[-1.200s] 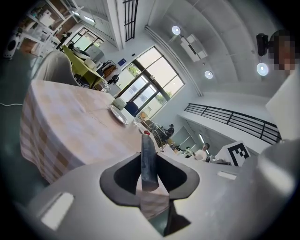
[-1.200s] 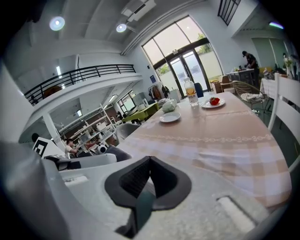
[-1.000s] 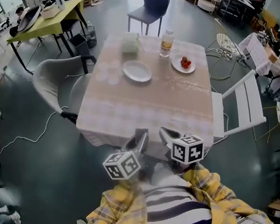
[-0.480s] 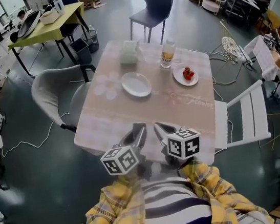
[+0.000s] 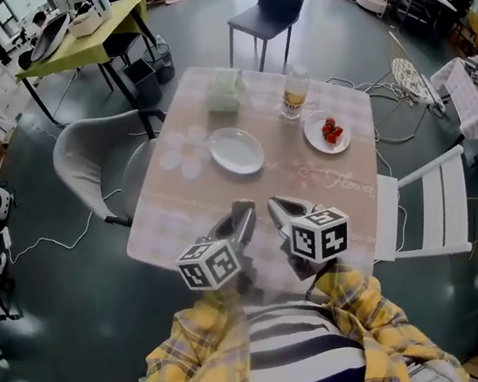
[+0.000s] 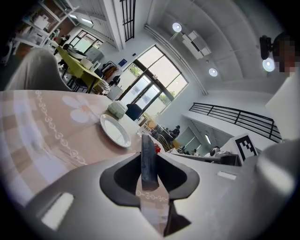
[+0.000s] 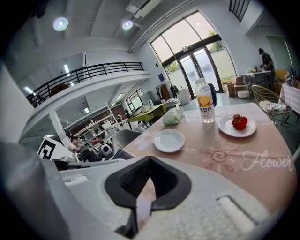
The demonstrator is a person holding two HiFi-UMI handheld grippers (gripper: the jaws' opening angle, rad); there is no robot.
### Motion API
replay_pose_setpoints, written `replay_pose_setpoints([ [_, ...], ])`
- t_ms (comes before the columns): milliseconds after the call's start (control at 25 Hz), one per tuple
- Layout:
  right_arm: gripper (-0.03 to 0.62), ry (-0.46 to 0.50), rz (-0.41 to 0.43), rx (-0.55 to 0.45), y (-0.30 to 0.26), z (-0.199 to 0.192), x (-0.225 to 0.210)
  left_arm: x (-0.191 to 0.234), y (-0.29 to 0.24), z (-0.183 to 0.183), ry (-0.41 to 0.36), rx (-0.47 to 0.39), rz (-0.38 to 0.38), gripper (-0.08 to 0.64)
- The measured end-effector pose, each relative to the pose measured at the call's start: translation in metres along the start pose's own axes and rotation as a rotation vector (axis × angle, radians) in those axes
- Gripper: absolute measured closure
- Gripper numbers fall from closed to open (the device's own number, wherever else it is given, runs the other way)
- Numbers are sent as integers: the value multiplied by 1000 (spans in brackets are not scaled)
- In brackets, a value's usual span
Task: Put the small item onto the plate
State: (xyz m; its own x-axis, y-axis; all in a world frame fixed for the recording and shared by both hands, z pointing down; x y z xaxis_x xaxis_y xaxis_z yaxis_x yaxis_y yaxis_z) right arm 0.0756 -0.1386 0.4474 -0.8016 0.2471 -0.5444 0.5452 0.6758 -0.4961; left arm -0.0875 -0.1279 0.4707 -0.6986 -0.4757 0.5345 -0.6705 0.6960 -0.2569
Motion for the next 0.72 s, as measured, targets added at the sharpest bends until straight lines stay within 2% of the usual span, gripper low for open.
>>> replay_pose_setpoints([
  [440,591,-17,-62,-2,-46,33,-5,41,-42,38,10,56,-47,468],
  [720,591,-26,-86,4,-78,49,-9,65,-66,54,27,66,-41,468],
])
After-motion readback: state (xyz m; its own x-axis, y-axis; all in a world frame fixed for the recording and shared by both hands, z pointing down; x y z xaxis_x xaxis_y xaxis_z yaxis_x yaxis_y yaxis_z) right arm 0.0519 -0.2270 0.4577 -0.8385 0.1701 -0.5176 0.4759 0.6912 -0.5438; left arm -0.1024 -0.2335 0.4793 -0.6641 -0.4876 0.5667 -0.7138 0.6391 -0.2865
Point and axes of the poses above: the fingertips, and each gripper's own axes: y backward along the fingers, x to its left, z out of its top, the point moved 9 cm from there along y, backward along the fingers, and after that the axes turned 11 degrees about -y, right-handed, at the moved point
